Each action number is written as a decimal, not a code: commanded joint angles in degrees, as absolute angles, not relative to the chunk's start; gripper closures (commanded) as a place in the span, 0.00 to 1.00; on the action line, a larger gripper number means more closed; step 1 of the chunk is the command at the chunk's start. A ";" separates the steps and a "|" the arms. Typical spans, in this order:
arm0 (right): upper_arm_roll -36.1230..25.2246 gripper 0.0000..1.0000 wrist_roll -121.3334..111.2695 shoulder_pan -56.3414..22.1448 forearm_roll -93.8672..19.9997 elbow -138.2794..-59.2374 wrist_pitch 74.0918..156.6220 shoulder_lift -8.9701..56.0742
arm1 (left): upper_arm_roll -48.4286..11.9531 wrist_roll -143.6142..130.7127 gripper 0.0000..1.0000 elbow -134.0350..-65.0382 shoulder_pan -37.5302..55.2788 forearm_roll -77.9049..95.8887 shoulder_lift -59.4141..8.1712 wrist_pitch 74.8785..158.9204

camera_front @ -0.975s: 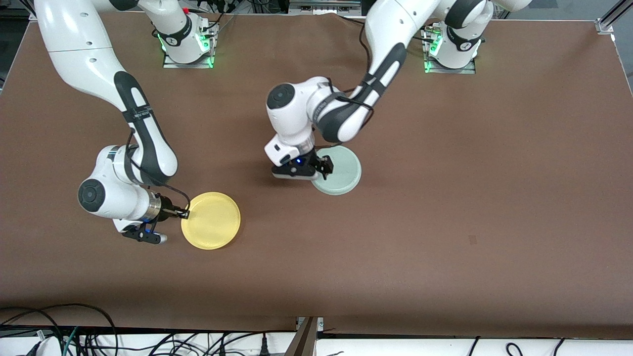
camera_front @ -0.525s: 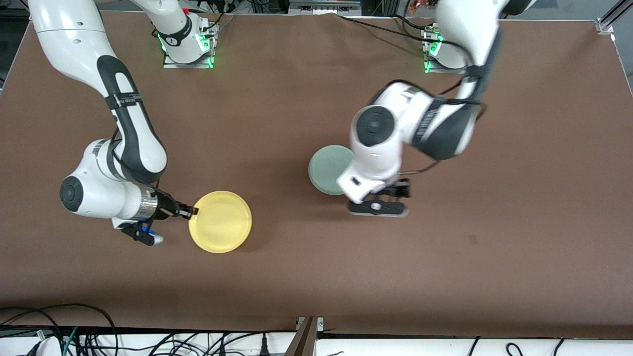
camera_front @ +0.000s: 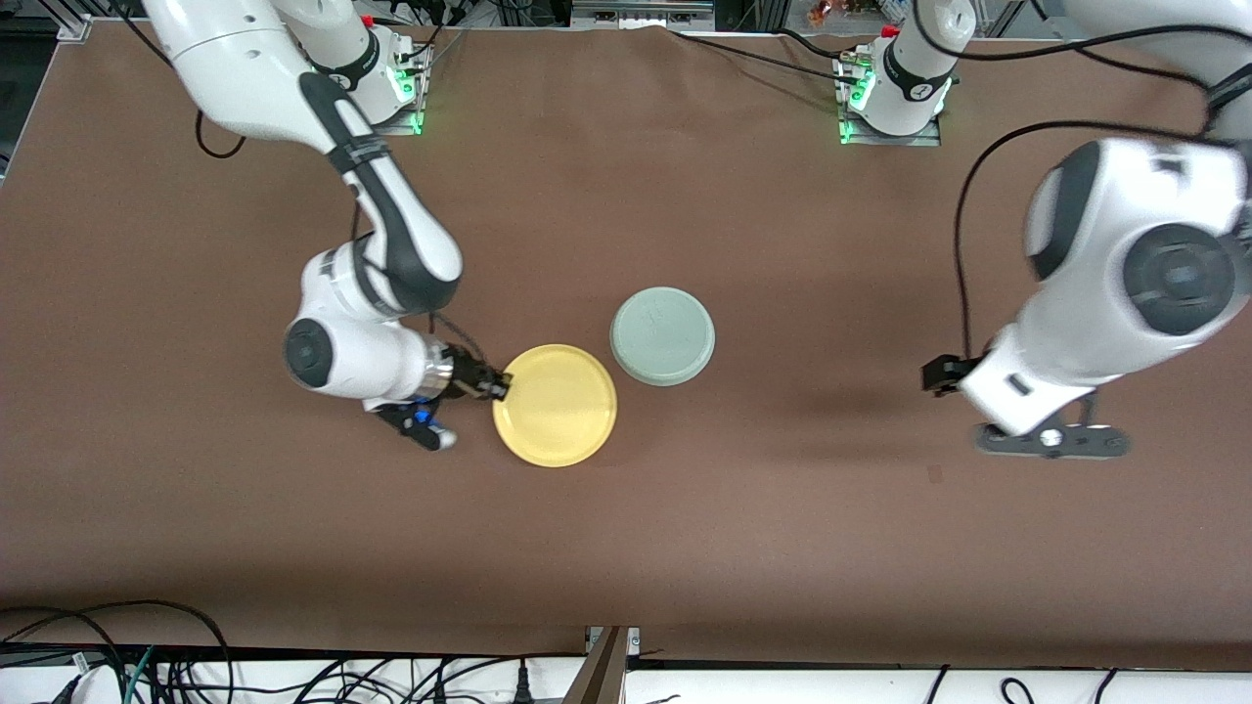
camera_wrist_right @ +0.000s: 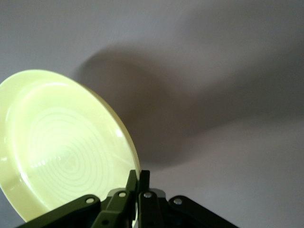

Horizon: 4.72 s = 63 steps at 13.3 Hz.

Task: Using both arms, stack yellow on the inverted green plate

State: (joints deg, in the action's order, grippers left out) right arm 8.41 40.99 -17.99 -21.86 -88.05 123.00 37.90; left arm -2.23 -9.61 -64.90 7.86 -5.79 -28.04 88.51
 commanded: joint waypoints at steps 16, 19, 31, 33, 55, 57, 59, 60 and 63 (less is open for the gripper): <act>8.09 1.00 58.43 -32.87 -22.68 -93.78 133.59 38.41 | -2.37 1.23 0.00 -95.36 -0.44 -2.46 0.26 96.42; 8.09 1.00 61.16 -33.48 -22.50 -93.78 133.51 37.88 | -2.29 1.32 0.00 -95.36 -0.44 -2.46 0.26 95.98; 8.00 1.00 66.36 -35.86 -22.06 -95.71 133.24 37.44 | -3.42 0.70 0.00 -95.27 0.00 -3.16 0.26 96.06; 8.09 1.00 66.36 -35.95 -22.06 -97.37 133.15 36.74 | -3.78 0.53 0.00 -95.27 0.09 -3.25 0.26 96.06; -15.89 0.00 65.83 -35.68 -7.82 -84.99 114.17 25.23 | -4.39 0.53 0.00 -95.27 0.09 -3.25 0.35 95.98; -19.32 0.00 65.31 -35.60 -7.74 -84.99 113.04 24.00 | -4.66 0.53 0.00 -95.27 0.09 -3.25 0.26 95.80; -21.61 0.00 60.06 -35.42 -7.65 -84.99 109.44 23.38 | -4.66 0.53 0.00 -95.27 0.09 -3.25 0.26 95.71; -21.71 0.00 56.81 -33.94 -7.30 -85.86 108.73 21.20 | -4.66 0.53 0.00 -95.36 0.00 -3.25 0.35 95.71; -20.83 0.00 44.87 -28.06 -7.29 -88.58 102.86 14.35 | -4.66 0.53 0.00 -95.27 0.00 -3.34 0.35 95.71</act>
State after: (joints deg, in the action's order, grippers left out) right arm -22.14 52.11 -31.61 -8.24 -85.23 106.88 21.02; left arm -4.54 -0.17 -94.58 0.15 -3.52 -0.68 95.88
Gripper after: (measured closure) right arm 0.000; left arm 0.000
